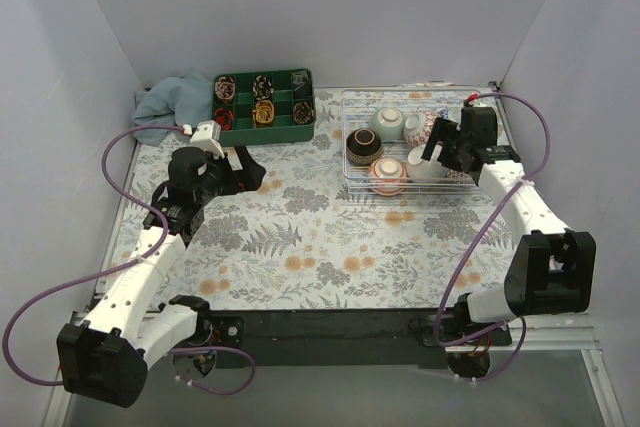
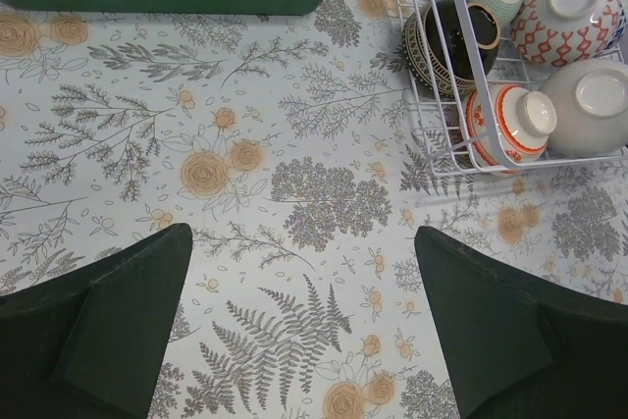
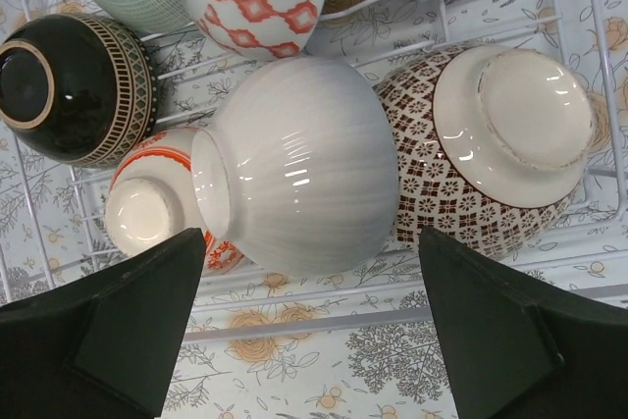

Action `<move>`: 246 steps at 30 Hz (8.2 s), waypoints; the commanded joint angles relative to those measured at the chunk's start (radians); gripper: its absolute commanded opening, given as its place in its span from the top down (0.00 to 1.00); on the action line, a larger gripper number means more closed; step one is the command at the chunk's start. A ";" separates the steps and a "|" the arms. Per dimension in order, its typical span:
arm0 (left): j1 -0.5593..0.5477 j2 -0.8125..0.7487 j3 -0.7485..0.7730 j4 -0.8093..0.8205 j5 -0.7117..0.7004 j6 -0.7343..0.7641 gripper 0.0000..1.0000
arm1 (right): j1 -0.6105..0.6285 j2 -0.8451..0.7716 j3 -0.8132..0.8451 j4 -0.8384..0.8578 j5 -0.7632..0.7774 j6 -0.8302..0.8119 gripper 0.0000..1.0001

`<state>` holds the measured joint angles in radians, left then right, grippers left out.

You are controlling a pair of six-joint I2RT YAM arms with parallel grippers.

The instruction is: Unload the bowls from the dish rack

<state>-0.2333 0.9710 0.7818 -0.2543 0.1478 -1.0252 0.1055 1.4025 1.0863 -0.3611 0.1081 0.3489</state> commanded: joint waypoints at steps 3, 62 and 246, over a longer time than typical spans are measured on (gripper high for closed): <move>-0.008 -0.011 -0.006 0.004 0.015 0.017 0.02 | -0.023 0.016 -0.029 0.056 -0.022 0.096 0.01; -0.015 -0.029 -0.021 0.023 0.012 0.024 0.02 | 0.017 0.058 -0.016 0.097 -0.073 0.107 0.77; 0.169 0.329 -0.013 0.179 -0.309 -0.150 0.02 | 0.349 -0.304 -0.221 0.106 0.030 -0.150 0.10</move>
<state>-0.0673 1.4372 0.7288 -0.0040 -0.0673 -1.2186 0.5137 1.0637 0.7868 -0.2607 0.1287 0.1677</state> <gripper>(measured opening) 0.898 0.898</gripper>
